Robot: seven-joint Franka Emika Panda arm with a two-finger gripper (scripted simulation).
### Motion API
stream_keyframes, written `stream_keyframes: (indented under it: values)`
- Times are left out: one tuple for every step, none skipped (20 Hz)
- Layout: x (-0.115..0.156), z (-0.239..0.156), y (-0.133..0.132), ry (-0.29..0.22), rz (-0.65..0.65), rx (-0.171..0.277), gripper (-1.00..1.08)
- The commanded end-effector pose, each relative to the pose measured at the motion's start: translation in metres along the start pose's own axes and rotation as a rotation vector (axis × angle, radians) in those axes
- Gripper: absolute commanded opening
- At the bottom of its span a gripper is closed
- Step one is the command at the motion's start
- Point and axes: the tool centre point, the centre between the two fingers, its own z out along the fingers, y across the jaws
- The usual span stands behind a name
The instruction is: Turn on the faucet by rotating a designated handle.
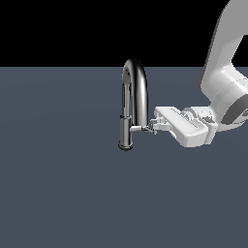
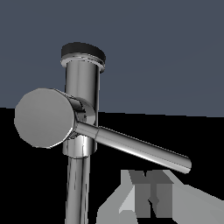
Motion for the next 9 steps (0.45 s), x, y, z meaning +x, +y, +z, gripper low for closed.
stream_keyframes:
  values:
    - [0.021,0.003,0.006,-0.006,0.015,-0.002,-1.0]
    - [0.027,0.004,0.008,-0.007,0.016,-0.002,-1.0]
    - [0.033,0.004,0.01,-0.008,0.018,-0.003,-1.0]
    - [0.038,0.005,0.011,-0.01,0.02,-0.004,-1.0]
    - [0.044,0.006,0.013,-0.011,0.021,-0.005,-1.0]
    - [0.05,0.006,0.015,-0.012,0.023,-0.006,-1.0]
    - [0.056,0.007,0.016,-0.013,0.025,-0.007,-1.0]
    - [0.062,0.007,0.018,-0.015,0.026,-0.008,-1.0]
    - [0.062,0.007,0.018,-0.015,0.026,-0.008,-1.0]
